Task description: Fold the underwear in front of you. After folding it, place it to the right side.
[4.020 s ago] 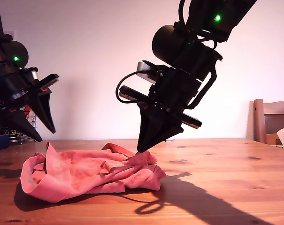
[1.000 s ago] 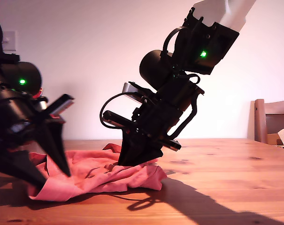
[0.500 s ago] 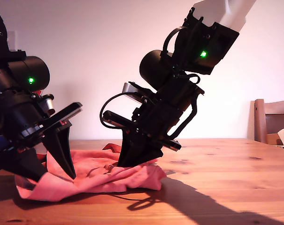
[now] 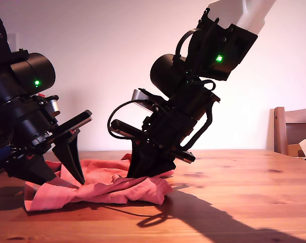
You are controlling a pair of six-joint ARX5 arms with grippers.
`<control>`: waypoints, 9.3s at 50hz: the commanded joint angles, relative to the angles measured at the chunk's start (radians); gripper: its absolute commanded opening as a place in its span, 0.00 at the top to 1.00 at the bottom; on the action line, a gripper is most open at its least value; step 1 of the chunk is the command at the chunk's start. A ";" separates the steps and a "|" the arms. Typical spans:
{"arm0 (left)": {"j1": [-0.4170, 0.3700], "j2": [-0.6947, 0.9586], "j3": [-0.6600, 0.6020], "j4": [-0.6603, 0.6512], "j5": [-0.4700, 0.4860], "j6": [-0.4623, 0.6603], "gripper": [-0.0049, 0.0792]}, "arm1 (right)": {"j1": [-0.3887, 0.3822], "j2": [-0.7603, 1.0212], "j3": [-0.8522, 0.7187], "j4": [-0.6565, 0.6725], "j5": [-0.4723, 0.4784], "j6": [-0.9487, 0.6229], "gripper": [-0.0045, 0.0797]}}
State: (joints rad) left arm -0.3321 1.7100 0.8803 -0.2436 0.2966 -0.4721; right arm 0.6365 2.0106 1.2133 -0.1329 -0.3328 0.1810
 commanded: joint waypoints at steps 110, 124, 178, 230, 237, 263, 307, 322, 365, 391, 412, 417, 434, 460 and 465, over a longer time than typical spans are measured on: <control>0.191 -0.226 0.107 -0.507 -0.515 0.369 0.50 | 0.023 0.025 -0.007 -0.024 -0.129 -0.006 0.84; 0.190 -0.226 0.125 -0.453 -0.330 0.368 0.76 | 0.023 0.025 -0.007 -0.014 -0.129 -0.006 0.84; -0.131 0.156 0.124 -0.069 0.143 0.158 0.97 | -0.204 -0.200 0.029 -0.199 -0.138 -0.171 0.96; -0.205 0.094 0.141 0.261 0.177 0.040 0.97 | -0.242 -0.348 0.029 -0.372 -0.092 -0.230 0.96; -0.200 -0.022 0.141 0.156 0.049 0.132 0.96 | -0.245 -0.367 0.019 -0.356 -0.047 -0.230 0.96; -0.125 -0.358 -0.117 0.032 -0.031 0.193 0.96 | -0.288 -0.708 -0.422 -0.078 -0.060 -0.125 0.96; -0.015 -0.719 -0.508 -0.095 0.116 -0.282 0.34 | -0.234 -0.682 -0.486 -0.128 -0.166 0.047 0.60; -0.015 -0.652 -0.508 -0.125 0.156 -0.319 0.30 | -0.218 -0.682 -0.486 -0.071 -0.163 0.047 0.60; -0.115 -0.386 -0.508 0.143 0.086 -0.507 0.28 | -0.216 -0.682 -0.486 -0.067 -0.185 0.026 0.62; -0.115 -0.257 -0.508 0.208 0.005 -0.426 0.30 | -0.211 -0.681 -0.486 -0.068 -0.183 0.021 0.62; -0.126 -0.257 -0.504 0.329 0.178 -0.443 0.96 | -0.179 -0.565 -0.486 -0.130 -0.282 0.222 0.54; -0.126 -0.258 -0.500 0.358 0.223 -0.453 0.96 | -0.178 -0.541 -0.486 -0.124 -0.296 0.278 0.53; -0.129 -0.258 -0.483 0.442 0.348 -0.498 0.96 | -0.130 -0.403 -0.486 -0.087 -0.293 0.322 0.48; -0.129 -0.258 -0.483 0.513 0.447 -0.554 0.96 | -0.090 -0.291 -0.486 -0.051 -0.300 0.309 0.46; -0.129 -0.258 -0.478 0.530 0.467 -0.564 0.96 | -0.081 -0.285 -0.486 -0.042 -0.304 0.304 0.46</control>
State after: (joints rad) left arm -0.4576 1.4429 0.3962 0.2695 0.7528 -1.0275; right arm 0.5400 1.6871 0.7444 -0.1703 -0.6445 0.4957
